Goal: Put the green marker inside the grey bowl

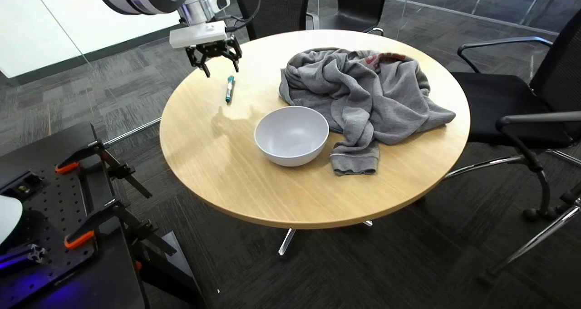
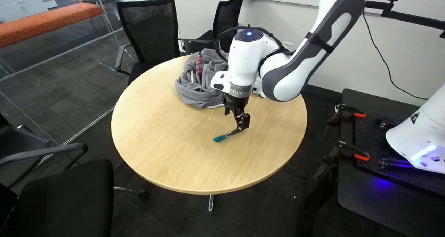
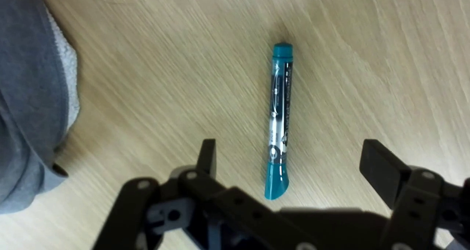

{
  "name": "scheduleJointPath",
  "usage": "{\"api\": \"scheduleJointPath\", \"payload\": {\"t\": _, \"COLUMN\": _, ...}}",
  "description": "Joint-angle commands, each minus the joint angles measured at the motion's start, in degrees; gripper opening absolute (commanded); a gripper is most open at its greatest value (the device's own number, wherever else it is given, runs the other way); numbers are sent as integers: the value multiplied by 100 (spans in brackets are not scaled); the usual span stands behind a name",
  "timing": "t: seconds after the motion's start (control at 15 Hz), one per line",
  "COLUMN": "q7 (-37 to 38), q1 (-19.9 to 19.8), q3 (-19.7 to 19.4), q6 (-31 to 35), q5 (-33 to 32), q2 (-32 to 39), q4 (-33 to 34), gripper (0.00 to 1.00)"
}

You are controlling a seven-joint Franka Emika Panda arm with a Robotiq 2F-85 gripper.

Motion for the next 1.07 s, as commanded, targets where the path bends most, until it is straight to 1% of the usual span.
{"api": "scheduleJointPath", "payload": {"t": 0.0, "q7": -200, "q1": -38, "q3": 73, "q6": -395, "q5": -102, "q2": 307, "q4": 448, "gripper": 100}}
{"api": "scheduleJointPath", "payload": {"t": 0.53, "q7": -474, "q1": -75, "q3": 163, "q6": -663, "q5": -71, "q2": 717, "q4": 863, "gripper": 100}}
{"api": "scheduleJointPath", "payload": {"t": 1.0, "q7": -491, "q1": -74, "q3": 173, "q6": -788, "q5": -64, "q2": 912, "q4": 1067, "gripper": 100}}
